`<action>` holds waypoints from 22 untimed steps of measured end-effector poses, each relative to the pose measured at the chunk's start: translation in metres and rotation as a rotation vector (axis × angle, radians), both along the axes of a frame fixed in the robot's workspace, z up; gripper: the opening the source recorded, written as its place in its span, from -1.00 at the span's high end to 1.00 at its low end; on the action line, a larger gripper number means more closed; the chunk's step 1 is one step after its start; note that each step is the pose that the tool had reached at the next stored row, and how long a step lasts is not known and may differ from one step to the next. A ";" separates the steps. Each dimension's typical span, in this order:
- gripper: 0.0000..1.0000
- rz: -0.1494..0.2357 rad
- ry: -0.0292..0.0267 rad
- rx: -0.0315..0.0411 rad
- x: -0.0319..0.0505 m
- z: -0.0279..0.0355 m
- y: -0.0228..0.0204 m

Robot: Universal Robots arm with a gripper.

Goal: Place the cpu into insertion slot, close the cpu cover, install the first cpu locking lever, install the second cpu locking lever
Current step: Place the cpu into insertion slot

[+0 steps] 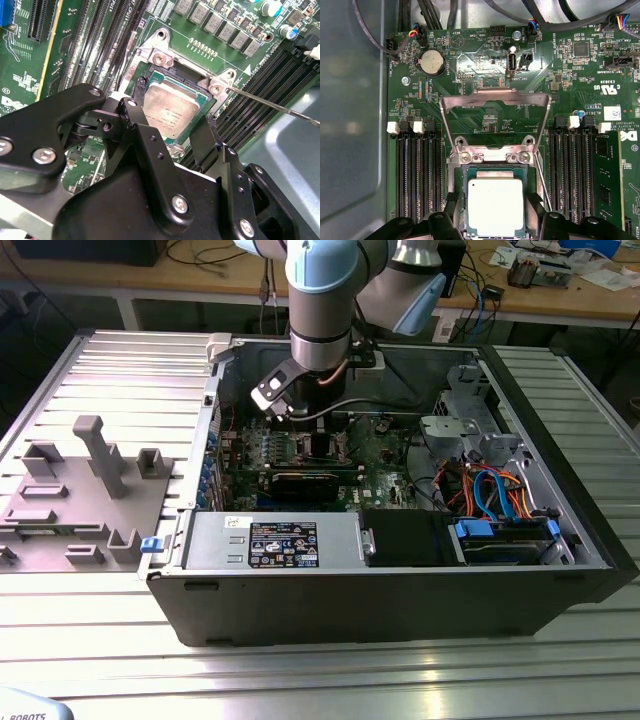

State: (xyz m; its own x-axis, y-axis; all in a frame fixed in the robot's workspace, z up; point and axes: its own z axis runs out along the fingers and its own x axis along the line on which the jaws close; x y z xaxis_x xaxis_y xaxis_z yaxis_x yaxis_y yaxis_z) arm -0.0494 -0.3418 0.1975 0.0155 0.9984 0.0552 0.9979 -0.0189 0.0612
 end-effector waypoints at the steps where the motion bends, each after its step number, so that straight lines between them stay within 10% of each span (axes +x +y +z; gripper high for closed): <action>1: -0.22 0.000 0.0000 0.0000 0.0000 0.0000 0.0000; 18: -0.22 0.000 0.0001 -0.0026 0.0002 0.0128 -0.0030; 22: 0.30 0.000 0.0000 -0.0025 0.0002 0.0128 -0.0023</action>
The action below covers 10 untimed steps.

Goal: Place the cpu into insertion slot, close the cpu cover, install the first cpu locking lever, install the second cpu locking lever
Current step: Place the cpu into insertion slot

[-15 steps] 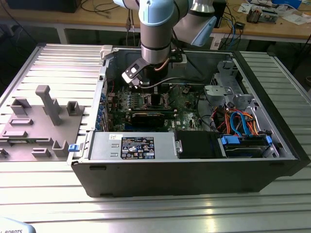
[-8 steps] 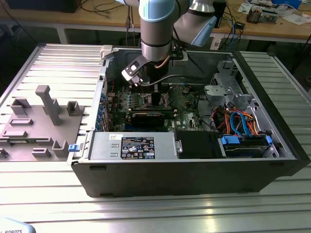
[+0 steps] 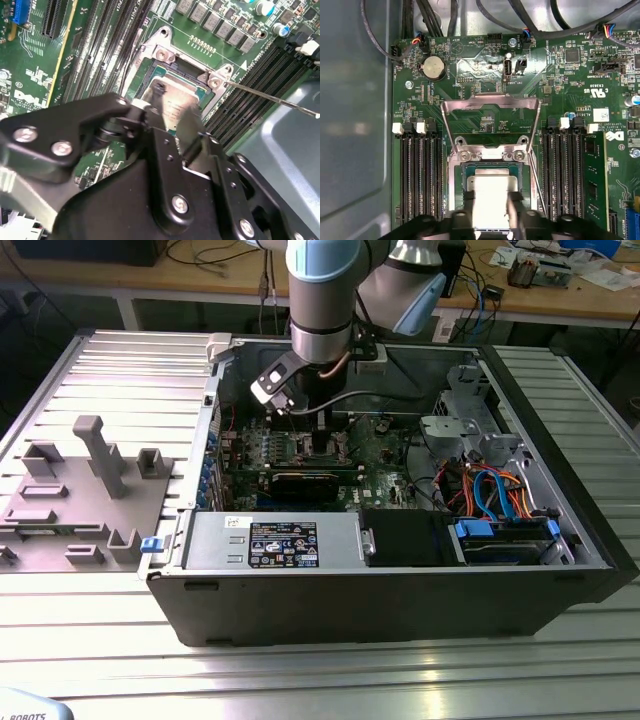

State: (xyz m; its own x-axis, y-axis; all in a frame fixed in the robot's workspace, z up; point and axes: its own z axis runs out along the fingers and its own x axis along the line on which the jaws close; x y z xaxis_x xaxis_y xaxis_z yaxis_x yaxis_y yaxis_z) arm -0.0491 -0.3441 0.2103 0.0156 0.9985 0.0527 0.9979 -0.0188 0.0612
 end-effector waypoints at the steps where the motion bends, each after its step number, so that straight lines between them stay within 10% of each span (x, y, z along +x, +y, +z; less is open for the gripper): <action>1: 0.30 0.000 0.0001 -0.0001 0.0000 0.0000 0.0000; 6: 0.79 0.002 0.0002 -0.0002 0.0000 -0.0001 -0.0078; 10: 0.79 0.003 0.0013 0.0072 0.0004 -0.0011 -0.0136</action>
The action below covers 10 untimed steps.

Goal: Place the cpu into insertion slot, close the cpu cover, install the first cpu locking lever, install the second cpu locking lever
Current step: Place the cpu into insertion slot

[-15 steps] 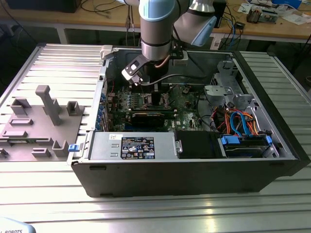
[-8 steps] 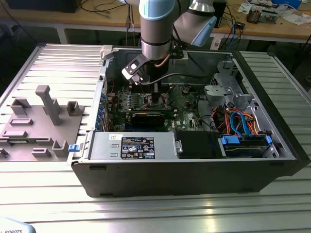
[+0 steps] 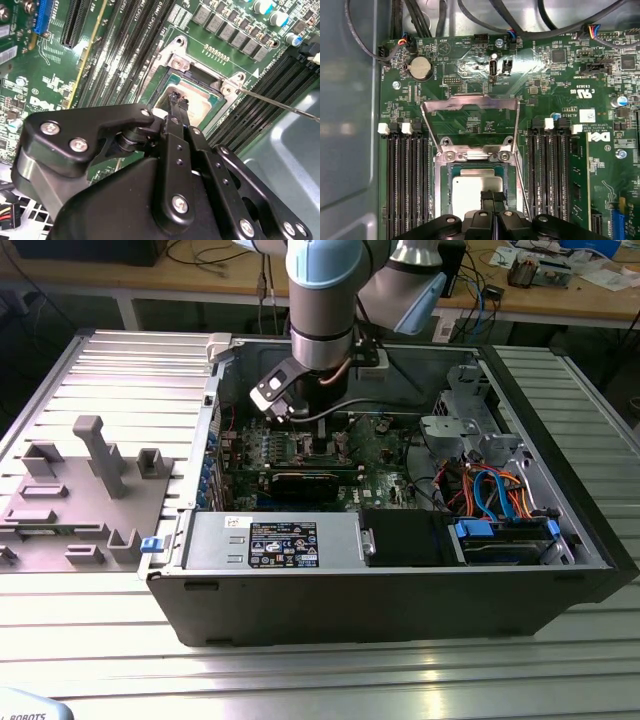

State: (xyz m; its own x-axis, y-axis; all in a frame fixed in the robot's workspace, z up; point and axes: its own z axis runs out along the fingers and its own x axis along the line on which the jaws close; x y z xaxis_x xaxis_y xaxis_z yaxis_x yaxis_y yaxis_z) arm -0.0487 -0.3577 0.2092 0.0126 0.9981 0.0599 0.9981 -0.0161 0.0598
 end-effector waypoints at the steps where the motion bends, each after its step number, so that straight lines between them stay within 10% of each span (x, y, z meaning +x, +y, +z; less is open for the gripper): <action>1: 0.79 0.000 0.0008 0.0023 0.0003 -0.0006 0.0000; 10: 0.79 0.000 0.0060 0.0150 0.0041 -0.0058 0.0000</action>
State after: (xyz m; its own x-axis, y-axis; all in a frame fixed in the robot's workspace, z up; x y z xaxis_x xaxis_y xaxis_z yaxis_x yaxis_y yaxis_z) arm -0.0446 -0.3576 0.2034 0.0130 0.9971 0.0748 0.9984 -0.0170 0.0536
